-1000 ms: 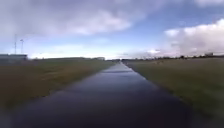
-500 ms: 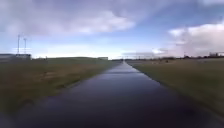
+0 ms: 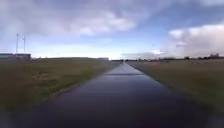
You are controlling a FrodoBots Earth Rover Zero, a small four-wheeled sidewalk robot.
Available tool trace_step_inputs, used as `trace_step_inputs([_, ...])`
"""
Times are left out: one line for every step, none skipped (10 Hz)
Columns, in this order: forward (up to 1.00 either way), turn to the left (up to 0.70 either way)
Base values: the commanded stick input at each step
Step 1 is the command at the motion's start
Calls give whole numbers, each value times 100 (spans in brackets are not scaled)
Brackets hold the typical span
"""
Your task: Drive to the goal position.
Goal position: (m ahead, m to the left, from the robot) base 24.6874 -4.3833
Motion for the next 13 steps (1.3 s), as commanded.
trace_step_inputs([100, 0])
trace_step_inputs([100, 0])
trace_step_inputs([100, 0])
trace_step_inputs([100, 0])
trace_step_inputs([49, 0])
trace_step_inputs([0, 0])
trace_step_inputs([0, 0])
trace_step_inputs([0, 0])
trace_step_inputs([0, 0])
trace_step_inputs([0, 0])
trace_step_inputs([0, 0])
trace_step_inputs([0, 0])
trace_step_inputs([26, 0])
